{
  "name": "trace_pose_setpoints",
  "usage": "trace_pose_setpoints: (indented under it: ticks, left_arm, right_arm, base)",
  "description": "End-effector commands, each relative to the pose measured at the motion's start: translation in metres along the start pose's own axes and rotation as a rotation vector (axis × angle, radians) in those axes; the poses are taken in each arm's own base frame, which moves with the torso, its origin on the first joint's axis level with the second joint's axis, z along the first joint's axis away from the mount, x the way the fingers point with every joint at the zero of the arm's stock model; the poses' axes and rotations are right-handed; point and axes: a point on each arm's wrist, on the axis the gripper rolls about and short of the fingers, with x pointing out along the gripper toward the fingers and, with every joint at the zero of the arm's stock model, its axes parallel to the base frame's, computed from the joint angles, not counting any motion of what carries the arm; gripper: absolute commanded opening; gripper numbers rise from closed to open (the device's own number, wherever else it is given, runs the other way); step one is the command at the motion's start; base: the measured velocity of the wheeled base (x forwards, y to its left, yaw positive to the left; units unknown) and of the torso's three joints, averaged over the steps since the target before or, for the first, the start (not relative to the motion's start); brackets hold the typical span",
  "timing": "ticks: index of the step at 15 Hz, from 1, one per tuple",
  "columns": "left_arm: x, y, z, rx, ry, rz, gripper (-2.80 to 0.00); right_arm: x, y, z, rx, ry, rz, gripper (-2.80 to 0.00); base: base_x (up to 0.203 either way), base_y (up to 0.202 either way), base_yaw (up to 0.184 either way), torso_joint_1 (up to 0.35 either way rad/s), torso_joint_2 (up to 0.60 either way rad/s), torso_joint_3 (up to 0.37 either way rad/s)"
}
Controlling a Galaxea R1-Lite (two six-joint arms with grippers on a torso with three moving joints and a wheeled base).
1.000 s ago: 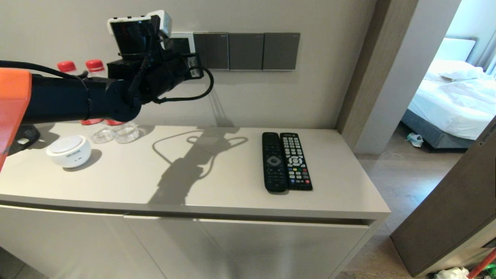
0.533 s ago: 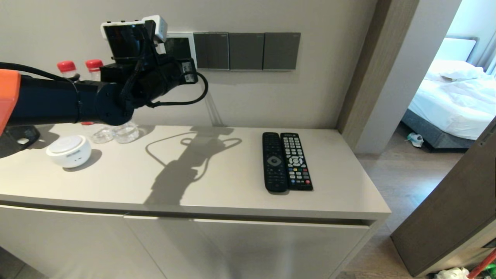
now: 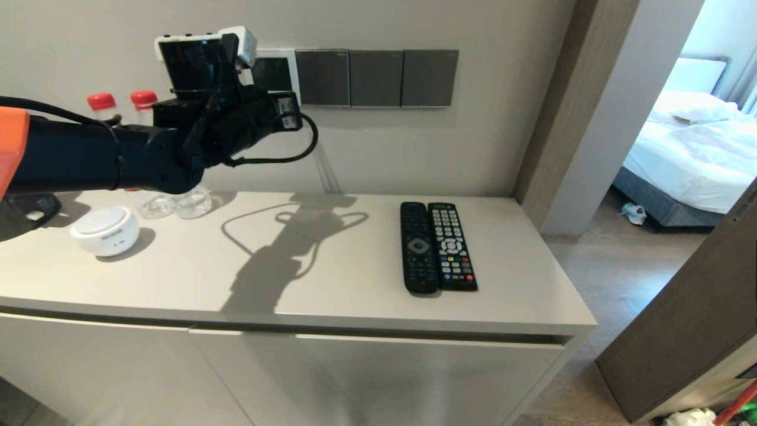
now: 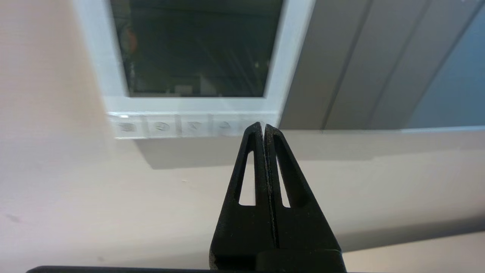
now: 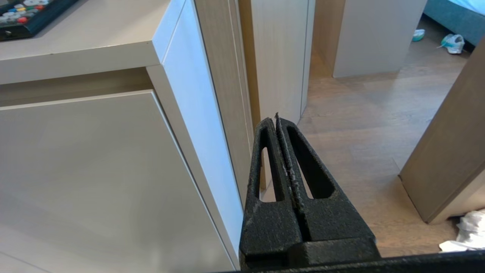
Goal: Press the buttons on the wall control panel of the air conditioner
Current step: Turn on the central air conditioner
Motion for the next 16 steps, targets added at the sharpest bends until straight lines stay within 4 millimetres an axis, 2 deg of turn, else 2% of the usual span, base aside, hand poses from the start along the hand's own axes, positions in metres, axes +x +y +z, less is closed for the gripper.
trace_pose_setpoints:
  ticks: [1, 5, 13, 16]
  left_arm:
    - [-0.001, -0.001, 0.001, 0.0, -0.005, -0.002, -2.8]
    - [0.001, -0.001, 0.003, 0.001, -0.013, -0.007, -2.8]
    - [0.01, 0.0, -0.006, 0.001, 0.001, -0.008, -2.8]
    - [0.017, 0.007, -0.008, 0.0, -0.002, 0.006, -2.8]
  right_arm:
    - [0.0, 0.0, 0.0, 0.0, -0.002, 0.0, -2.8]
    - [0.0, 0.0, 0.0, 0.0, -0.002, 0.0, -2.8]
    - [0.0, 0.0, 0.0, 0.0, -0.002, 0.0, -2.8]
    - [0.0, 0.0, 0.0, 0.0, -0.002, 0.0, -2.8]
  base:
    - [0.0, 0.0, 0.0, 0.0, 0.0, 0.0]
    - [0.0, 0.0, 0.0, 0.0, 0.0, 0.0]
    - [0.0, 0.0, 0.0, 0.0, 0.0, 0.0]
    - [0.0, 0.0, 0.0, 0.0, 0.0, 0.0]
